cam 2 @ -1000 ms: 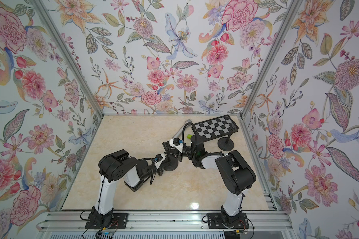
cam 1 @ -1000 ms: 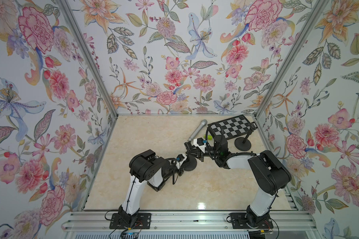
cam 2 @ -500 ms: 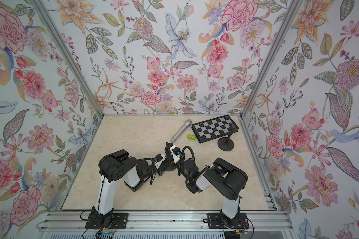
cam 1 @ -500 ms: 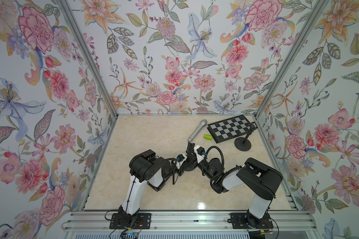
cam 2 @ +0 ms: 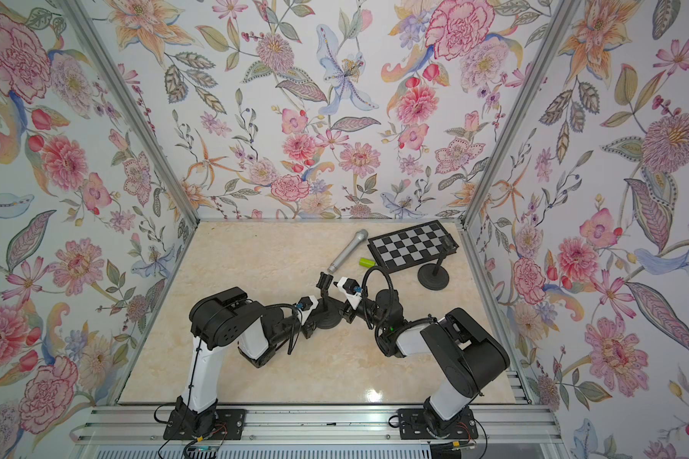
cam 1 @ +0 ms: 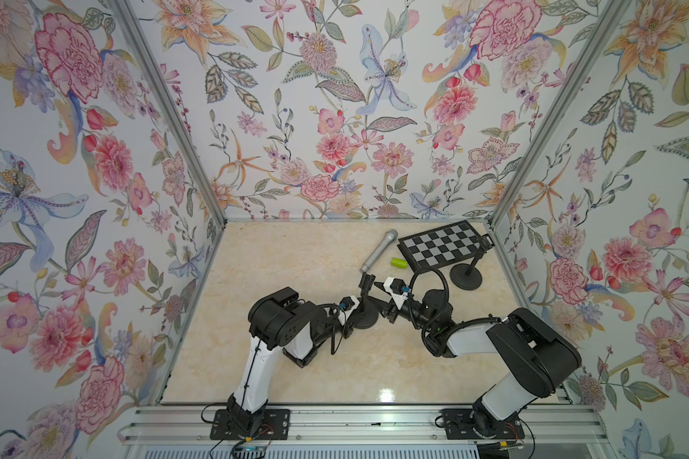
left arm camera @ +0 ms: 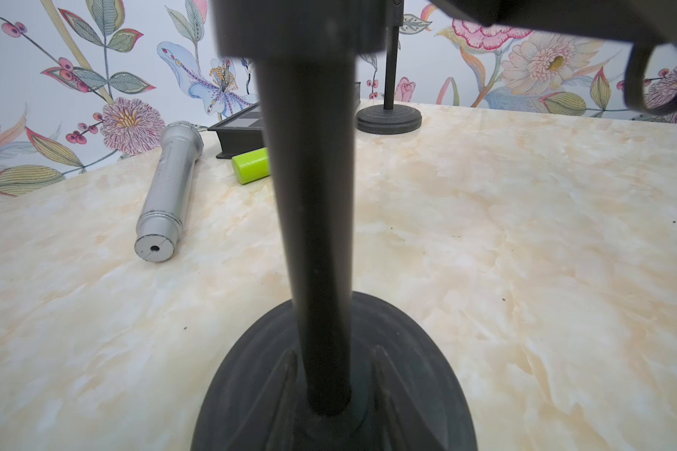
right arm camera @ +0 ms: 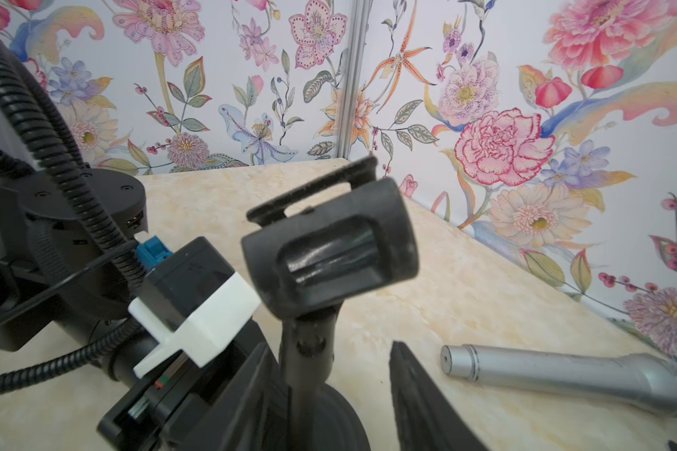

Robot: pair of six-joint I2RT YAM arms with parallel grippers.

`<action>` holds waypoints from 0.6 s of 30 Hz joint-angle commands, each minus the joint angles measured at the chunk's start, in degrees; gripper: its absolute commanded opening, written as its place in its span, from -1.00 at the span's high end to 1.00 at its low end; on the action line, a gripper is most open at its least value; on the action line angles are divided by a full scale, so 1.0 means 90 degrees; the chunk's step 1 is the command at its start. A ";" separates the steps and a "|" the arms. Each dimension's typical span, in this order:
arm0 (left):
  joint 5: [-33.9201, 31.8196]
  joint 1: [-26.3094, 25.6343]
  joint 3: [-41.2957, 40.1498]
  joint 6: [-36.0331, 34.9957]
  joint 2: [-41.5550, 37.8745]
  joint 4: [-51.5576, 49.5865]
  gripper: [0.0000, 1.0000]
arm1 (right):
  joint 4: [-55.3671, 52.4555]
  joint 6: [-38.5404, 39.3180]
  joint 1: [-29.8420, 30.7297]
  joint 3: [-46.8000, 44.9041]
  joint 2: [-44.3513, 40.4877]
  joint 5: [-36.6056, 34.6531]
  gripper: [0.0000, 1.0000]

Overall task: Assemble a microphone stand
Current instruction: Screw the microphone stand pole into the microphone stand base.

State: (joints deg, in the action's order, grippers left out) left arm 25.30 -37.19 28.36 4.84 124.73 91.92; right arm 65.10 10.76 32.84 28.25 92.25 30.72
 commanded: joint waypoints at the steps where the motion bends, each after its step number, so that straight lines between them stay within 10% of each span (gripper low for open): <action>1: 0.0122 -0.0048 -0.0136 -0.0217 0.0408 0.1505 0.35 | -0.1473 0.0800 -0.0159 0.0477 -0.0129 0.1848 -0.06; 11: 0.0137 -0.0038 -0.0072 -0.0196 0.0463 0.1505 0.36 | -0.1631 0.0569 -0.0506 0.1263 0.0650 0.2650 0.06; 18: 0.0078 -0.0037 -0.0060 -0.0167 0.0479 0.1504 0.36 | 0.0186 -0.0820 -0.0237 0.0817 0.0962 0.0220 0.84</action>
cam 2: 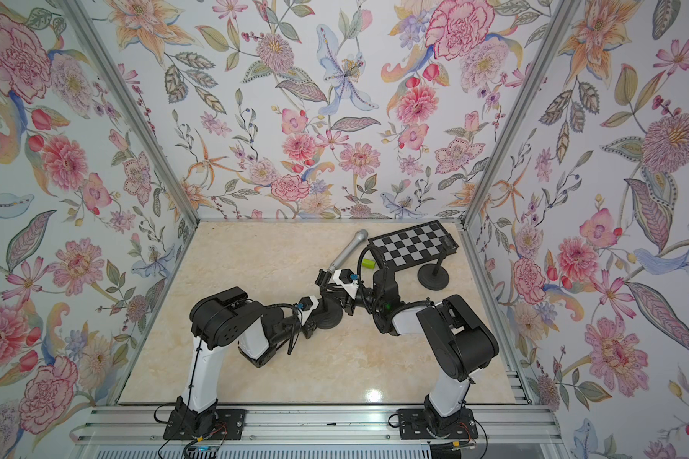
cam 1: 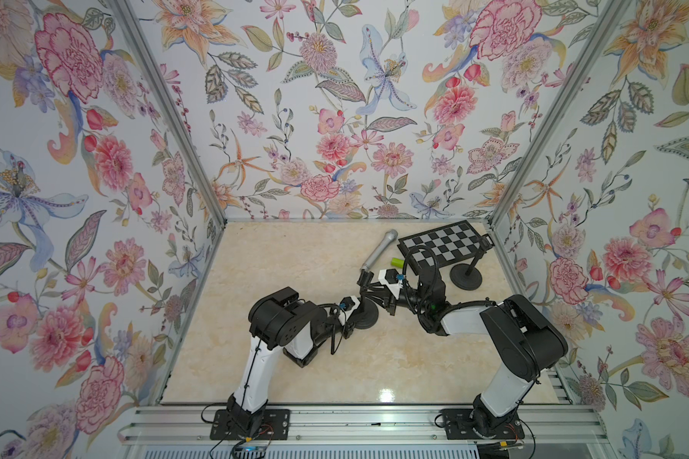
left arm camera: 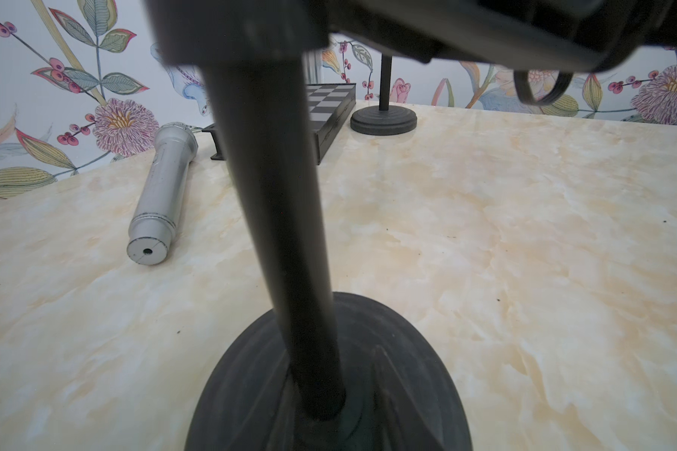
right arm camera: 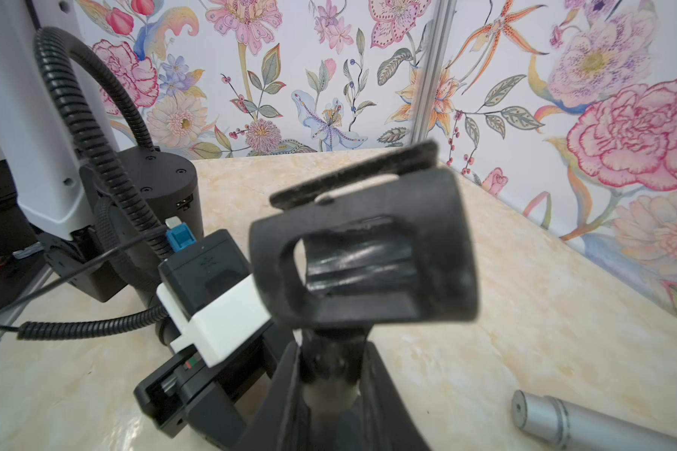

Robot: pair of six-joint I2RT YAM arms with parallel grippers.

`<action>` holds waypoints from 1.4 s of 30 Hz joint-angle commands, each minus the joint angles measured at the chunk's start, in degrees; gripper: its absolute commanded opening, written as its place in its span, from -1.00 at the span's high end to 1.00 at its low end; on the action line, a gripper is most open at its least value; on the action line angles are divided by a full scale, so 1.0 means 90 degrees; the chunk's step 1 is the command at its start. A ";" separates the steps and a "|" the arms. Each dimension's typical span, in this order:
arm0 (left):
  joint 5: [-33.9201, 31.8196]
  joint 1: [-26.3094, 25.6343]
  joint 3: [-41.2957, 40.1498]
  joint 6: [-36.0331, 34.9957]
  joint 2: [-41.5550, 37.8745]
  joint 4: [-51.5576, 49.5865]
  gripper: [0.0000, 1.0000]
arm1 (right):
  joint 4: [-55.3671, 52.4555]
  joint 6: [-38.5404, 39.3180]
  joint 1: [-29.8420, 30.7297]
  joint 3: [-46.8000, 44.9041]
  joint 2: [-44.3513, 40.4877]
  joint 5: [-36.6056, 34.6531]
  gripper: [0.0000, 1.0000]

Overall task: Assemble a microphone stand
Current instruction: Screw the microphone stand pole into the microphone stand base.

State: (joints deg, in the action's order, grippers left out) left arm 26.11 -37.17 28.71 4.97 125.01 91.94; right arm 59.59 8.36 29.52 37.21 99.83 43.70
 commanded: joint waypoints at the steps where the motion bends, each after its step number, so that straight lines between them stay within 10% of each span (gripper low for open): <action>1: -0.0024 -0.0041 -0.0113 -0.0186 0.0414 0.1503 0.35 | 0.0866 -0.0706 0.0240 -0.0257 0.0128 -0.1778 0.95; 7: -0.0143 -0.0041 -0.0111 -0.0171 0.0421 0.1503 0.35 | 0.1946 -0.1650 0.2114 -0.1041 0.0413 -0.6822 1.00; 9: -0.0204 -0.0040 -0.0128 -0.0201 0.0374 0.1503 0.35 | 0.2218 -0.1674 0.2629 -0.1039 0.0616 -0.7198 1.00; 15: -0.0200 -0.0040 -0.0148 -0.0240 0.0381 0.1503 0.36 | 0.2873 -0.0874 0.2623 -0.1376 0.0281 -0.5734 0.75; 25: -0.0008 -0.0047 -0.0217 -0.0376 0.0344 0.1503 0.48 | 0.0135 0.0250 0.0545 -0.1386 -0.1344 -0.1062 0.28; 36: 0.0219 -0.0021 -0.0181 -0.0405 0.0442 0.1503 0.51 | -0.0894 0.0564 -0.0255 0.0098 -0.0333 0.1210 0.02; 42: 0.0234 0.0020 -0.0157 -0.0317 0.0423 0.1502 0.43 | -0.0190 -0.0024 -0.0162 0.0441 0.0272 0.1179 0.12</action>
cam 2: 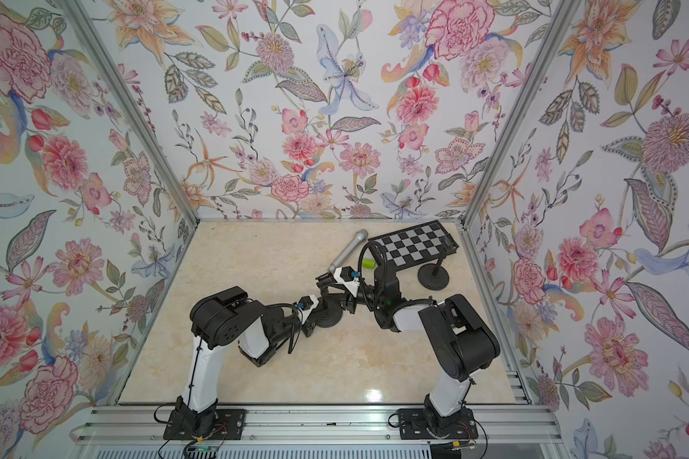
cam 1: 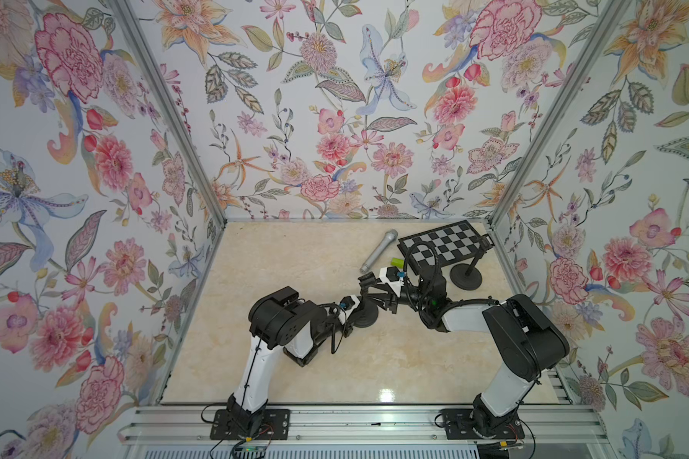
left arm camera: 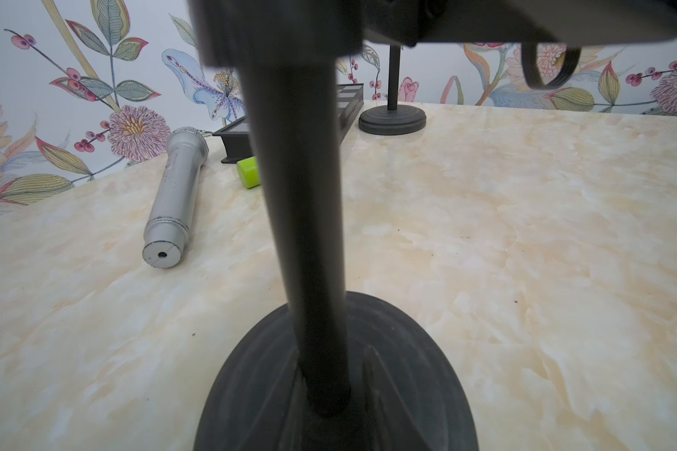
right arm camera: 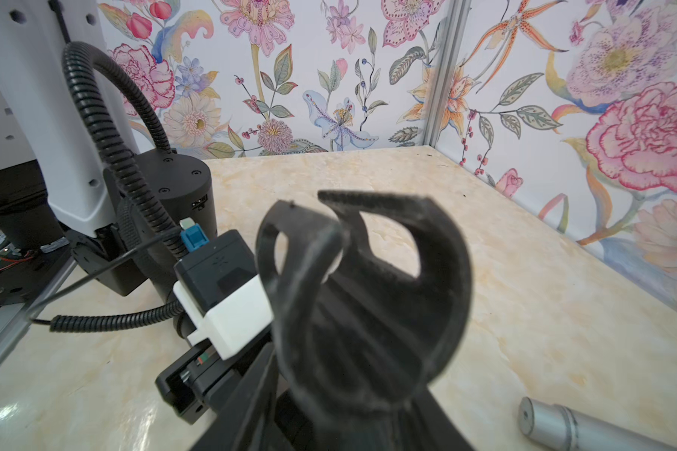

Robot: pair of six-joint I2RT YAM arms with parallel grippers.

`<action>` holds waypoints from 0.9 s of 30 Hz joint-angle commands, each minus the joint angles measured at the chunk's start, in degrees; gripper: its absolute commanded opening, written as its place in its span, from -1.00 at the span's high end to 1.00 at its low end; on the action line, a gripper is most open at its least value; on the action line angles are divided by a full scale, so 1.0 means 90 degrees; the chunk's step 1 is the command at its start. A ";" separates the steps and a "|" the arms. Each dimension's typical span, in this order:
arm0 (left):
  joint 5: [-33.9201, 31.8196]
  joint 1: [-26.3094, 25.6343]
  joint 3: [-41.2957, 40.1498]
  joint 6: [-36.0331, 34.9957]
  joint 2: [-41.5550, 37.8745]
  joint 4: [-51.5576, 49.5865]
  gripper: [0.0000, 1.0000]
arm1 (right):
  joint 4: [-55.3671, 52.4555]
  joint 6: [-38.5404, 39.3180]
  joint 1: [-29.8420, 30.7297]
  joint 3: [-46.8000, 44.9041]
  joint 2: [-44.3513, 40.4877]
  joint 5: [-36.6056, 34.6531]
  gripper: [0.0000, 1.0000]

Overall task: Assemble a microphone stand
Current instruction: Screw the microphone stand pole into the microphone stand base.

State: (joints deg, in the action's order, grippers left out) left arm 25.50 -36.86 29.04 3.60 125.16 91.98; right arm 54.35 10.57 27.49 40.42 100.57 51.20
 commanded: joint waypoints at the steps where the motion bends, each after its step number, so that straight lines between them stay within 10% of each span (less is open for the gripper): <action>1: 0.0276 -0.0014 -0.0198 -0.0174 0.0386 0.1498 0.42 | 0.0597 -0.0370 0.0107 0.0065 0.0262 0.0213 0.18; 7: 0.0198 -0.0015 -0.0190 -0.0122 0.0378 0.1498 0.35 | 0.2225 -0.1065 0.0467 -0.0605 0.0406 -0.1993 1.00; 13: 0.0016 -0.0014 -0.0199 -0.0008 0.0363 0.1498 0.31 | 0.3823 -0.1802 0.2337 -0.1390 0.0904 -0.7839 1.00; 15: -0.0044 -0.0016 -0.0208 0.0040 0.0390 0.1498 0.31 | 0.3889 -0.1836 0.2990 -0.1135 0.1253 -0.8633 1.00; 18: -0.0126 -0.0016 -0.0223 0.0031 0.0371 0.1493 0.30 | 0.3967 -0.1313 0.3236 -0.0847 0.1373 -0.7449 1.00; 20: -0.0096 -0.0006 -0.0184 0.0071 0.0423 0.1497 0.31 | 0.3913 -0.1079 0.3097 -0.0903 0.1158 -0.6729 0.60; 27: 0.0040 0.0062 -0.0149 0.0122 0.0412 0.1498 0.31 | 0.3276 -0.0862 0.1156 -0.1558 0.0210 -0.1850 0.09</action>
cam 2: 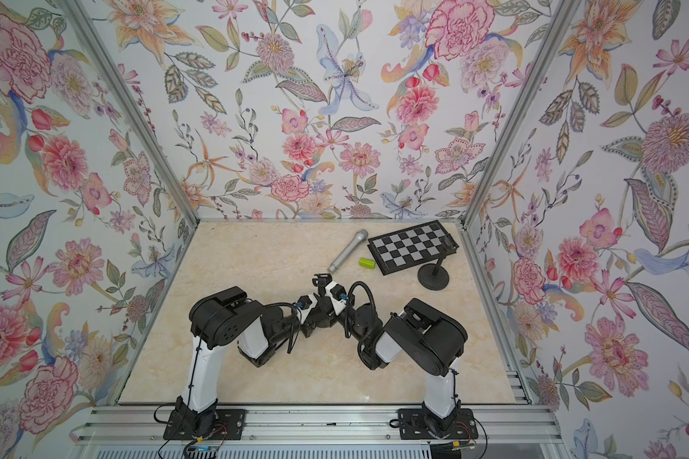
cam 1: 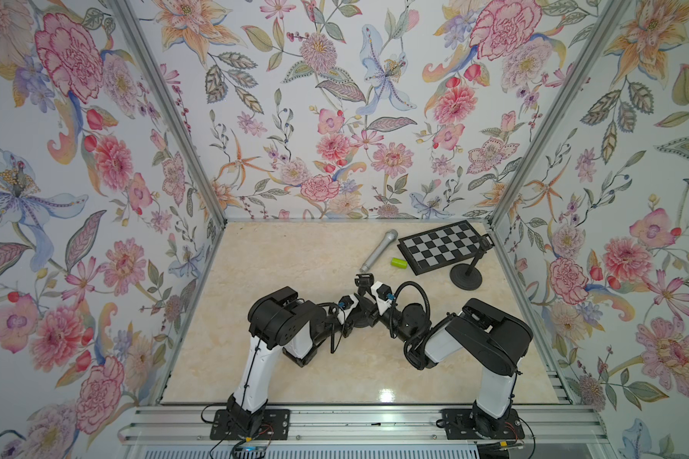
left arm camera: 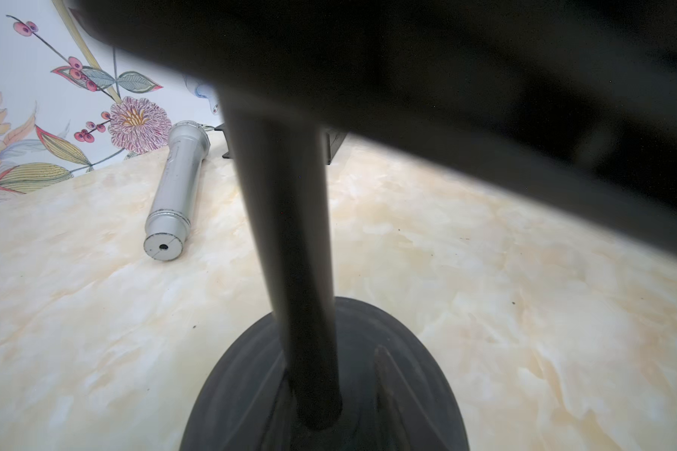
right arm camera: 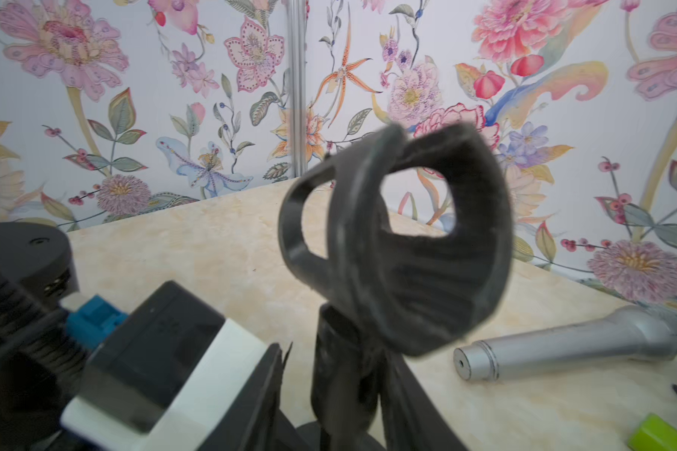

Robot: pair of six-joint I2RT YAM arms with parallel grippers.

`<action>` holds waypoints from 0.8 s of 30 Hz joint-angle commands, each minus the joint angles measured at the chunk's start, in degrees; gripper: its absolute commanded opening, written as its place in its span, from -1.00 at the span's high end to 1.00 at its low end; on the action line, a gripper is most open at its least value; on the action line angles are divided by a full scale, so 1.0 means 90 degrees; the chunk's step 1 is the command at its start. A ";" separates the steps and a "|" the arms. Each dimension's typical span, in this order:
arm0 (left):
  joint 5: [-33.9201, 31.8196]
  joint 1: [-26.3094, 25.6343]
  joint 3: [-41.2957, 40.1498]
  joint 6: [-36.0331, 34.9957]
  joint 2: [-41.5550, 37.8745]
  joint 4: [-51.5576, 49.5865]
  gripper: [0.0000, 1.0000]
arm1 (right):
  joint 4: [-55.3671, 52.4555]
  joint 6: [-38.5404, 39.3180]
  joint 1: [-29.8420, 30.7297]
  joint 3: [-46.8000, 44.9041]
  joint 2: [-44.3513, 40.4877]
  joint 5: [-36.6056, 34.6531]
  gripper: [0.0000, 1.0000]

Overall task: Assemble a microphone stand
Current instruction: Screw the microphone stand pole into the microphone stand base.

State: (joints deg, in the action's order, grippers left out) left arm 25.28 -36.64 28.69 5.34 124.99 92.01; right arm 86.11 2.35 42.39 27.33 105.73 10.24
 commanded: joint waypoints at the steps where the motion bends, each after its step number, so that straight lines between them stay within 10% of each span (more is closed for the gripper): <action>1: 0.0067 0.0041 -0.0128 -0.0099 0.0396 0.1495 0.31 | -0.0559 0.0090 -0.0858 -0.0063 -0.0494 0.3244 0.08; 8: 0.0140 0.0034 -0.0160 -0.0173 0.0384 0.1486 0.33 | -0.3290 0.1577 -0.1641 0.0947 -0.0808 0.4602 -0.04; 24: 0.0228 0.0029 -0.0248 -0.0281 0.0404 0.1478 0.34 | -0.2159 0.0379 -0.1878 0.1602 0.0190 0.4931 -0.06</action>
State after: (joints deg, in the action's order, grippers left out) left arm 25.50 -36.58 28.64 5.32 125.03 92.03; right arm 63.96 7.68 25.06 40.51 106.32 53.84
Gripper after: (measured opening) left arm 0.330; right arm 0.526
